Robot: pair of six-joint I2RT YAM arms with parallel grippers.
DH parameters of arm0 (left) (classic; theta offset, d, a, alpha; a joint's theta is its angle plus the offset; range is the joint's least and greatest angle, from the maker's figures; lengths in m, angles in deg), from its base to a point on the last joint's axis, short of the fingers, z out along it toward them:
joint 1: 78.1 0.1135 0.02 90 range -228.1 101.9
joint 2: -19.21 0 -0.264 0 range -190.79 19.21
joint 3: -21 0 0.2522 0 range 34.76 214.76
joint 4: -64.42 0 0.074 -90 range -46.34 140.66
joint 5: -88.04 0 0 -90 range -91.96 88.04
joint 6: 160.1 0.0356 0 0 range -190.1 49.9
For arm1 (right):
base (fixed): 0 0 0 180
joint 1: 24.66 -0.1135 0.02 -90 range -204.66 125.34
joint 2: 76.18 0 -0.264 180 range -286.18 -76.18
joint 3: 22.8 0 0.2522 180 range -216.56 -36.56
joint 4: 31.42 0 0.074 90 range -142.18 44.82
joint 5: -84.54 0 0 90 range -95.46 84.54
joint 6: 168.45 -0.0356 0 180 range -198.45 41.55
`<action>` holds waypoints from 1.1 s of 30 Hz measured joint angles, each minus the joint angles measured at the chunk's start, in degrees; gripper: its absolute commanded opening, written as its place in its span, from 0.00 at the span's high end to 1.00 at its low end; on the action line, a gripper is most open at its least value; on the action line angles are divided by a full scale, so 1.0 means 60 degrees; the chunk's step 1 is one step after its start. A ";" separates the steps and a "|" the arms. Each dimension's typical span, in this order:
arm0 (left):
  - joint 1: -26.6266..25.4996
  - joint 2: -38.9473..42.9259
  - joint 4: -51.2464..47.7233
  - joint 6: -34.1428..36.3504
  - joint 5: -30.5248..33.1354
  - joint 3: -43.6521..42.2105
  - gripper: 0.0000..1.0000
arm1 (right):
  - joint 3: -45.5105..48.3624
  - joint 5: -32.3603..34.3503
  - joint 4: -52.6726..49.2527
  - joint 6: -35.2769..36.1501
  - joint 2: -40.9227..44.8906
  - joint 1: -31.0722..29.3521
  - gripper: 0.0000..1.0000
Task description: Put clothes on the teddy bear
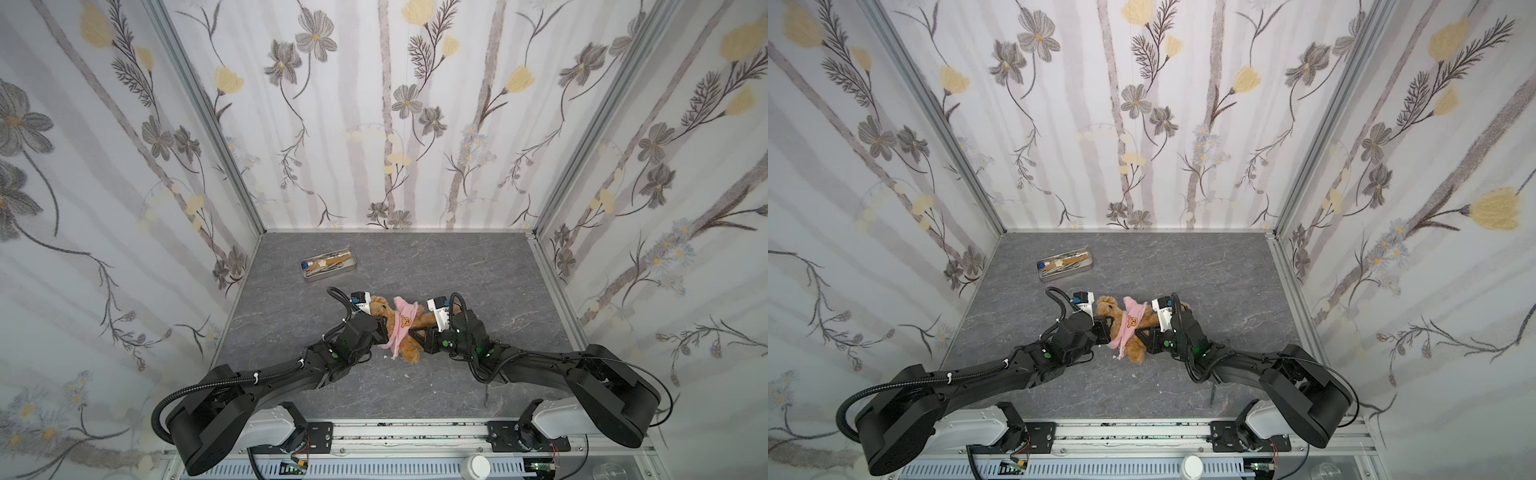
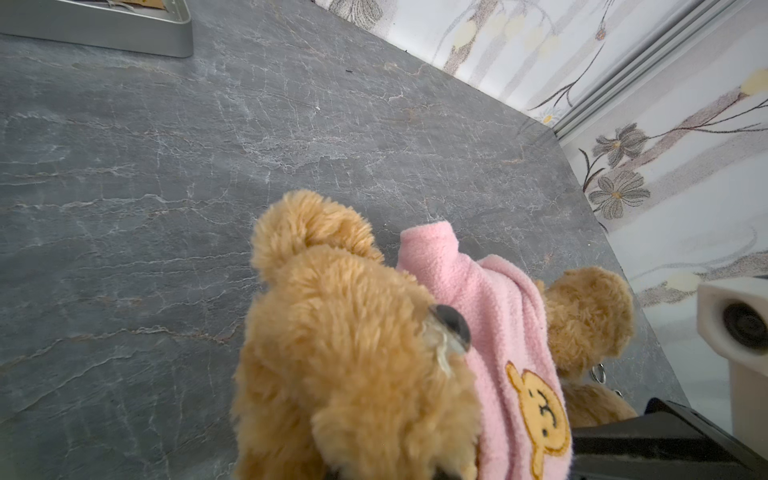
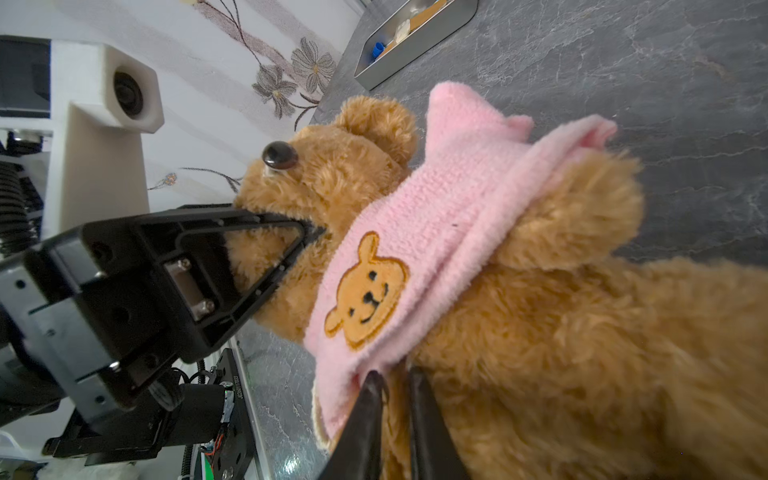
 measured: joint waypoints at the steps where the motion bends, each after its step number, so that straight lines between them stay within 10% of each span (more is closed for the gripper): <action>1: 0.0000 0.0004 -0.0007 0.0000 0.0004 -0.0007 1.00 | -0.0007 -0.0044 0.0127 -0.0007 -0.0091 -0.0004 0.82; 33: -0.0036 -0.0277 -0.0149 -0.1224 0.1381 -0.0095 1.00 | 0.1406 -0.0911 0.4940 -0.2830 -0.1443 -0.0138 1.00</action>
